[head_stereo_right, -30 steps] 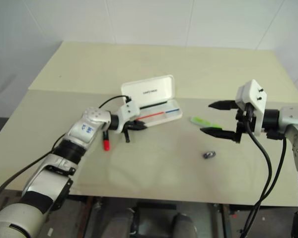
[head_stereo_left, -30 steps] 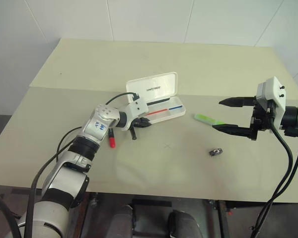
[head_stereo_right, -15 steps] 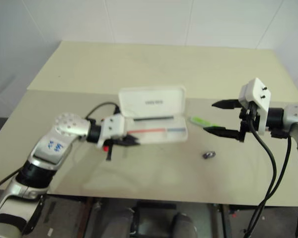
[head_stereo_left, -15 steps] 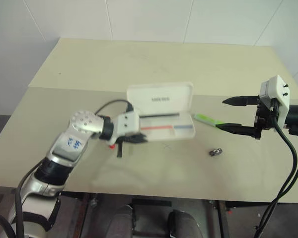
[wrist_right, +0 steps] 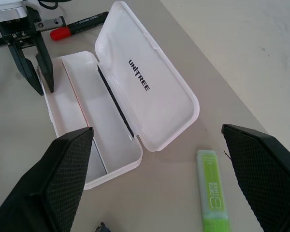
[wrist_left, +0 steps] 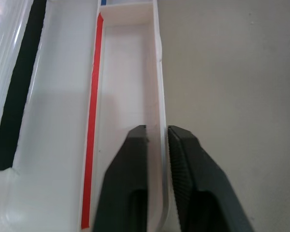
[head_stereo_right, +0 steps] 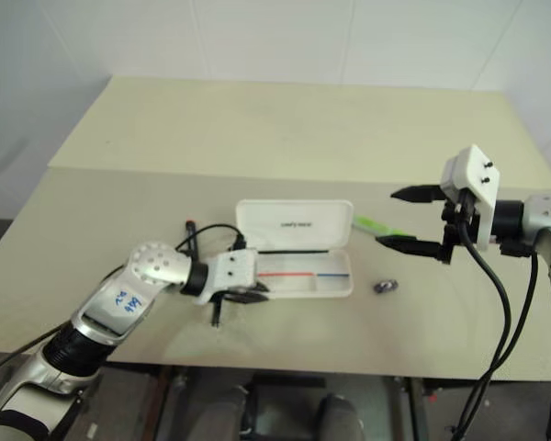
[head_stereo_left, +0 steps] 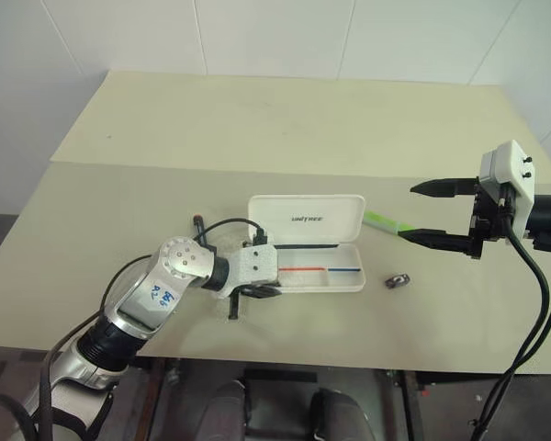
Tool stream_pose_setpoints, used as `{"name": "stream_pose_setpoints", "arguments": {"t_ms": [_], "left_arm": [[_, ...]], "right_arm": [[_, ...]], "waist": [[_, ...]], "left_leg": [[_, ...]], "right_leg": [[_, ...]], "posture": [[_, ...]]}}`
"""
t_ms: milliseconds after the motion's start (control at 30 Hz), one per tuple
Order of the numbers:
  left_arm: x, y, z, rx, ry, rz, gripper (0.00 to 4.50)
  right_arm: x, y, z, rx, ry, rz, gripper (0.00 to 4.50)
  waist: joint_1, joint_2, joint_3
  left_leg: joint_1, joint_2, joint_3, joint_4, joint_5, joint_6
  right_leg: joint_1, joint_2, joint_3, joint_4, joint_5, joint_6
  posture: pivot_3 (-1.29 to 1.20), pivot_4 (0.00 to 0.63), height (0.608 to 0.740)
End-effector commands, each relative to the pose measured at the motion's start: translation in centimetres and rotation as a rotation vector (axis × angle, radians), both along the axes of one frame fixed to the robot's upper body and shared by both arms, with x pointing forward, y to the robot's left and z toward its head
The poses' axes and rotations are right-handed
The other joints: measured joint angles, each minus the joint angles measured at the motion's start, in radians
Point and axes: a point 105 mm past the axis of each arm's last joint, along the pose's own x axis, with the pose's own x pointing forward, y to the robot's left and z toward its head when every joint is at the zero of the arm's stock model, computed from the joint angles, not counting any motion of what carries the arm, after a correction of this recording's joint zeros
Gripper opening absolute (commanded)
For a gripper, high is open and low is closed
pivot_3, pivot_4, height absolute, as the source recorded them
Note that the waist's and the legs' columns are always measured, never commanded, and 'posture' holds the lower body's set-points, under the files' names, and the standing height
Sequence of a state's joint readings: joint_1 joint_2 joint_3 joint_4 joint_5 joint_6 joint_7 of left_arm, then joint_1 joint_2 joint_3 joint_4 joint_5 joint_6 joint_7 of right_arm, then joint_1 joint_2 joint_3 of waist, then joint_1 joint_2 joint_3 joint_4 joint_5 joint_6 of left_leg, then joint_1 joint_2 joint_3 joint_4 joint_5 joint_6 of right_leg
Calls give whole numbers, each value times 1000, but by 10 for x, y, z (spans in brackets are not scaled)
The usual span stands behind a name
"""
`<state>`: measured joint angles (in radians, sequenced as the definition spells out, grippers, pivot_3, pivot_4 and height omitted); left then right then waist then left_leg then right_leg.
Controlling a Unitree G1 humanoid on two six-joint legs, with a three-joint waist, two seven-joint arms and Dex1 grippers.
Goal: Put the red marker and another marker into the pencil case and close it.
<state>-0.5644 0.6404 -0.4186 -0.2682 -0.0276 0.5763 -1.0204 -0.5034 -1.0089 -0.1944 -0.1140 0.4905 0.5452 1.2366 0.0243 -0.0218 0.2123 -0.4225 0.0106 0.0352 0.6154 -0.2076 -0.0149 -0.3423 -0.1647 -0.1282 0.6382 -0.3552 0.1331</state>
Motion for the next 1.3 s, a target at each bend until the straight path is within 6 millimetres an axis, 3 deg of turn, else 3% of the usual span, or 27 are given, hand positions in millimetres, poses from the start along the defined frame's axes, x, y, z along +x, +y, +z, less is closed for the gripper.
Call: {"name": "stream_pose_setpoints", "arguments": {"t_ms": [33, 300, 533, 700, 800, 900, 967, 1067, 1233, 1300], "left_arm": [[-9, -3, 6, -12, -9, -26, 1791], [-24, -8, 28, -120, 20, -27, 4446], [-50, 36, 70, -132, 39, 86, 4446], [-75, 68, 122, -290, -35, 145, 4446], [-66, 102, 131, -349, -95, 361, 4446], [-53, 148, 128, -290, -192, 725, 4446], [-42, 163, 131, -294, -261, 900, 4446], [-17, 163, 130, -403, -253, 1087, 4446], [16, 109, 114, -527, -119, 1063, 4446], [21, 105, 108, -547, -88, 1102, 4446]], "right_arm": [[-2, -1, 9, -21, -35, 6, 4500], [4, -4, 6, -25, -26, 1, 4500], [16, -18, 3, -27, -10, -33, 4500], [23, -18, 2, -32, 1, -12, 4500], [29, -14, 3, -35, 0, 4, 4500], [31, -13, 6, -43, -3, 16, 4500], [32, -14, 8, -46, -7, 20, 4500], [36, -12, 10, -47, -11, 28, 4500], [44, -5, 12, -38, -22, 43, 4500], [44, -3, 11, -37, -24, 48, 4500]], "waist": [[0, 0, 0], [0, 0, 0], [-4, 0, 0], [-10, 0, 0], [-12, 1, 0], [-18, 0, 1], [-12, 0, 1], [4, 0, 0], [3, -5, 1], [1, -6, 1]], "left_leg": [[0, 0, 0, 0, 0, 0], [0, 0, 0, 0, 0, 0], [0, 1, 0, 0, 0, -1], [0, 1, 0, 0, -1, -1], [2, 1, 0, 0, -1, -1], [2, 2, 1, 0, -1, -2], [1, 2, 1, 0, -1, -2], [2, 1, 0, 2, -2, -2], [-1, 2, 1, 5, -4, -2], [-3, 2, 1, 6, -5, -2]], "right_leg": [[0, 0, 0, 0, 0, 0], [0, 0, 0, -1, 0, 0], [0, 1, 1, -1, 0, 0], [0, 1, 1, -1, 0, 0], [0, 1, 2, -3, 0, 0], [0, 2, 2, -2, 0, 0], [0, 2, 2, -1, 0, 0], [0, 2, 3, -2, 0, 0], [1, 2, 3, 0, 1, 0], [0, 3, 3, -1, 1, 0]], "posture": [[0, 150, 740], [0, 150, 740], [0, 150, 740], [0, 150, 740], [0, 150, 740], [0, 150, 740], [0, 150, 740], [0, 150, 740], [0, 150, 740], [0, 150, 740]]}}
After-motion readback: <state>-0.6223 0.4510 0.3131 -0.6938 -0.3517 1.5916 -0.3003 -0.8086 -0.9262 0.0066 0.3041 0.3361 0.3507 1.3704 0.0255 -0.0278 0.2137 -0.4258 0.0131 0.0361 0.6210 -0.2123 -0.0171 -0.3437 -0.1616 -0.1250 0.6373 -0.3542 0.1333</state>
